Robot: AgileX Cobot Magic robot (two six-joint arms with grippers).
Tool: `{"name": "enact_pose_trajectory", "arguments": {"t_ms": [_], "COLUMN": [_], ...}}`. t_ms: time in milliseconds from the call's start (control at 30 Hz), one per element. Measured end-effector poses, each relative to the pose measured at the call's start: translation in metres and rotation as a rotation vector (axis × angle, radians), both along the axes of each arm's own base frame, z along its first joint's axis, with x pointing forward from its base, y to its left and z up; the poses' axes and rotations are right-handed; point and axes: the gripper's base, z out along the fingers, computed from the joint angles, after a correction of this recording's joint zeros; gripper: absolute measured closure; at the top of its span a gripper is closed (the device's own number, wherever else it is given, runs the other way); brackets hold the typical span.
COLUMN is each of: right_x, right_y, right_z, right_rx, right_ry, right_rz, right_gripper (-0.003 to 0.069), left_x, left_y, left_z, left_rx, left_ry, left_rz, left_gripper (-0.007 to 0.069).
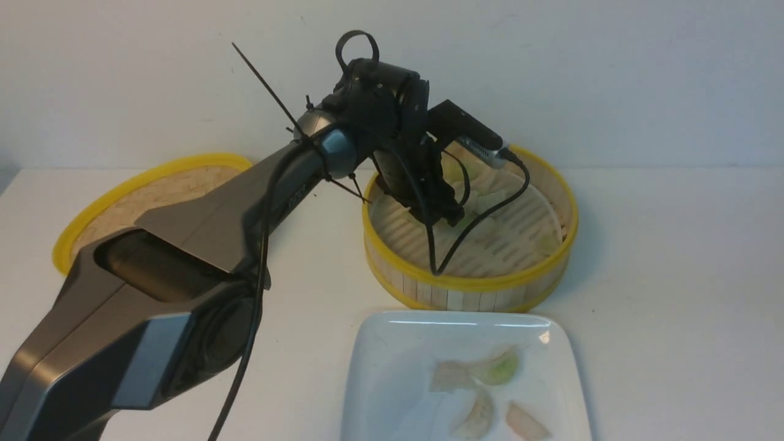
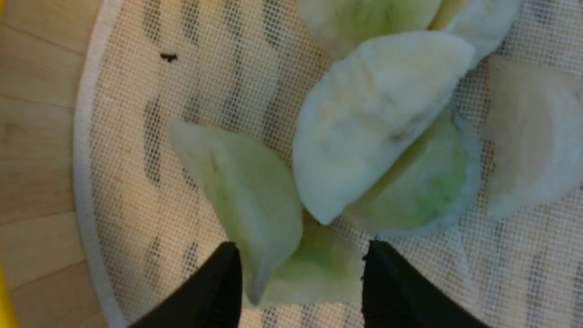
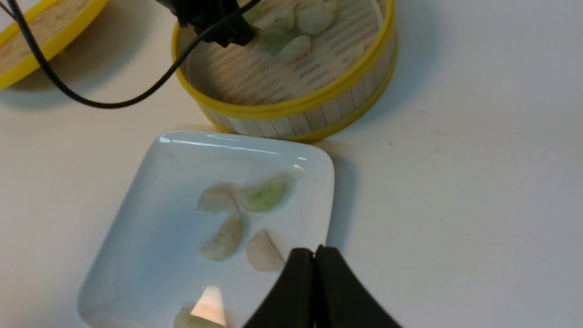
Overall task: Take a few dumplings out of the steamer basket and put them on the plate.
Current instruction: Use the left arm to grab a dumpling from the steamer
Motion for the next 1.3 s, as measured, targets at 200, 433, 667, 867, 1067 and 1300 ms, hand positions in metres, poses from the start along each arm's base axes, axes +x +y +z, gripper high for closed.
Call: {"name": "enact_pose_trajectory", "arguments": {"t_ms": [200,433,667,867,1067,1300], "right_x": [-0.001,-0.002,-0.002,-0.002,-0.003,-0.005], "right_y": [0.000,0.001,0.002,0.002,0.005,0.007], "right_z": [-0.001,-0.002,-0.002,-0.001,-0.001,-0.002], "right_rx": [-0.001,0.011,0.014,0.018,0.060,0.072], "right_ry": [0.016,0.029,0.030,0.031,0.039,0.063], "right_rz": [0.005,0.013,0.014,0.015,0.031,0.053], "right_gripper": [0.0673,0.0673,0.0673,0.0673,0.0673,0.0673], "left_x": [0.003,0.003,-0.010,-0.018,-0.042,-0.091], "left_y": [-0.001,-0.001,0.008,0.012,0.013,0.010], "left_z": [-0.002,-0.001,0.027,0.090,0.137,0.148], "left_rx": [-0.012,-0.009,0.054,-0.008,-0.176,-0.250], "left_ry": [-0.029,-0.030,0.056,-0.053,-0.021,0.152], "left_rz": [0.001,0.000,0.005,0.007,0.044,0.005], "left_gripper": [0.0421,0.0543,0.0543,0.0543,0.0543,0.0543]}}
